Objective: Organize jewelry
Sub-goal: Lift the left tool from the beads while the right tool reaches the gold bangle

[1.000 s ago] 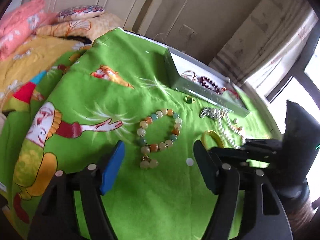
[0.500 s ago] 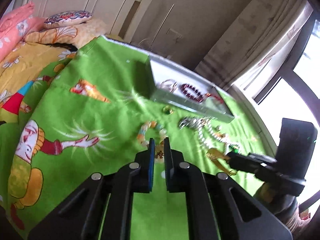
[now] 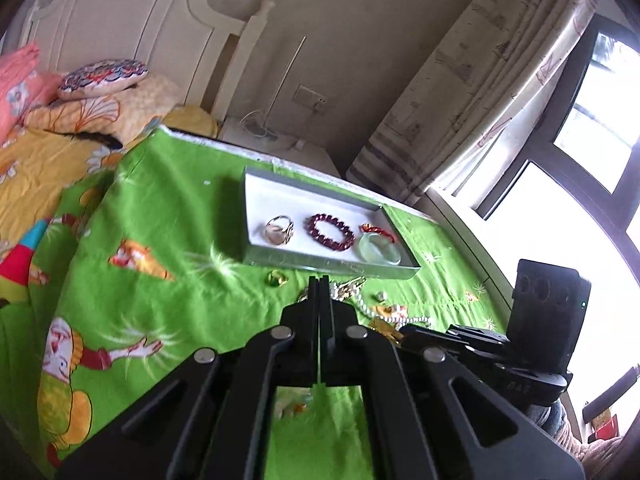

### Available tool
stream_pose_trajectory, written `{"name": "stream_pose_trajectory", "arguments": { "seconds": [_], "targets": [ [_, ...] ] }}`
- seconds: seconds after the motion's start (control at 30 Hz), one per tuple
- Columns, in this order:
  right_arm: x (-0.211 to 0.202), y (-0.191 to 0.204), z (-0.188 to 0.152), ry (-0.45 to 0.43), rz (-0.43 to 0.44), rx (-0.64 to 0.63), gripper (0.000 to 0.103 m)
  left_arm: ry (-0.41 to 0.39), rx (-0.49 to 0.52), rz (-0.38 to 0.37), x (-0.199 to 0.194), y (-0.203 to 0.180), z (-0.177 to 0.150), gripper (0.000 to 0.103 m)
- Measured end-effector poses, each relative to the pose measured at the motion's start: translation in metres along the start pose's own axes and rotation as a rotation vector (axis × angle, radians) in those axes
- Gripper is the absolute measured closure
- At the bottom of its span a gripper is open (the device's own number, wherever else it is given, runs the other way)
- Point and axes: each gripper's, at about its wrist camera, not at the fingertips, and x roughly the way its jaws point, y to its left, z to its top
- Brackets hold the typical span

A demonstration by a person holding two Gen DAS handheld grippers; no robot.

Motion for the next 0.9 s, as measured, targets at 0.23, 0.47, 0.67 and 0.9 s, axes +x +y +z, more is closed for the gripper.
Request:
{"name": "stream_pose_trajectory", "arguments": {
  "seconds": [0.23,0.47,0.67,0.9],
  "targets": [
    [0.002,-0.004,-0.007,0.021,-0.007,0.006,0.094,0.116,-0.010,0.040,0.012,0.010,-0.023,0.051],
    [0.003,-0.009,-0.012,0.027,-0.007,0.029,0.094,0.283,0.043,0.150,0.038,0.017,-0.074,0.026],
    [0.001,-0.016,-0.014,0.021,-0.017,0.045,0.094,0.269,0.358,0.335,0.061,-0.022,-0.098,0.081],
    [-0.002,-0.022,-0.016,0.018,-0.022,0.055,0.094,0.192,0.244,0.208,0.058,-0.015,-0.070,0.095]
  ]
}}
